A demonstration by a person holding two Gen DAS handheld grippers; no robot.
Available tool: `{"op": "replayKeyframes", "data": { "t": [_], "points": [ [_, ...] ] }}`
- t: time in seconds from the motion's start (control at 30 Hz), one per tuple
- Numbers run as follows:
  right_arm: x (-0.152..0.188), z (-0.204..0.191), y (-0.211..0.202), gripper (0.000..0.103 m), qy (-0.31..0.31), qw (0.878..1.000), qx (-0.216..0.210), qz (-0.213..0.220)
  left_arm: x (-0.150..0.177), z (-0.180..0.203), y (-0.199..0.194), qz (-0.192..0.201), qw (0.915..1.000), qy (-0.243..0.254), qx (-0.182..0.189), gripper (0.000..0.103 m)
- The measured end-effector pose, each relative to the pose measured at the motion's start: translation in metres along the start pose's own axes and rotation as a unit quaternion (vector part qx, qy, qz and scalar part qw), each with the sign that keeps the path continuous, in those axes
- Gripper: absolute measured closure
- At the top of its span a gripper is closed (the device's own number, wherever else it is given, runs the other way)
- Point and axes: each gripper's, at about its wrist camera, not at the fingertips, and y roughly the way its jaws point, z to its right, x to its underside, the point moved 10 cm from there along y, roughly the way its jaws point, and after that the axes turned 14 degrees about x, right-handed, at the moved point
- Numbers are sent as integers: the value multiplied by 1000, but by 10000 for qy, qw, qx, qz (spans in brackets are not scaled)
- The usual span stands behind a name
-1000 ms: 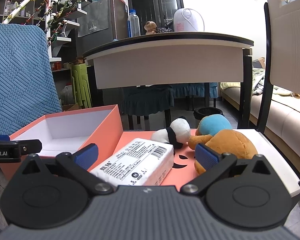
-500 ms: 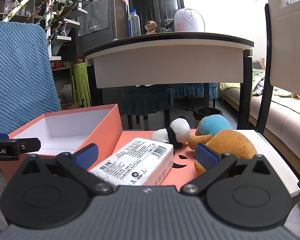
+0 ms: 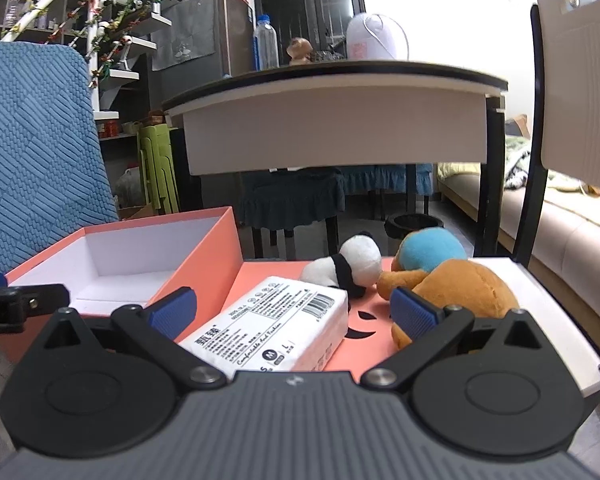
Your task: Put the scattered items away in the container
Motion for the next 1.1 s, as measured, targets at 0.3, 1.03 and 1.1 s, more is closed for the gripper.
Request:
{"op": "replayKeyframes", "data": {
  "t": [0.3,1.03,1.1],
  "points": [
    [18,-20,34,0,-4,9986,-50,-528,3,-9,-4,-76,9999,-139,66,0],
    [35,-39,72,0,-342,9944,28,-999,11,-33,-13,-238,9983,-509,154,0],
    [35,-36,75,0,-342,9942,41,-1023,10,-33,-13,-221,9984,-492,155,0]
  ]
}}
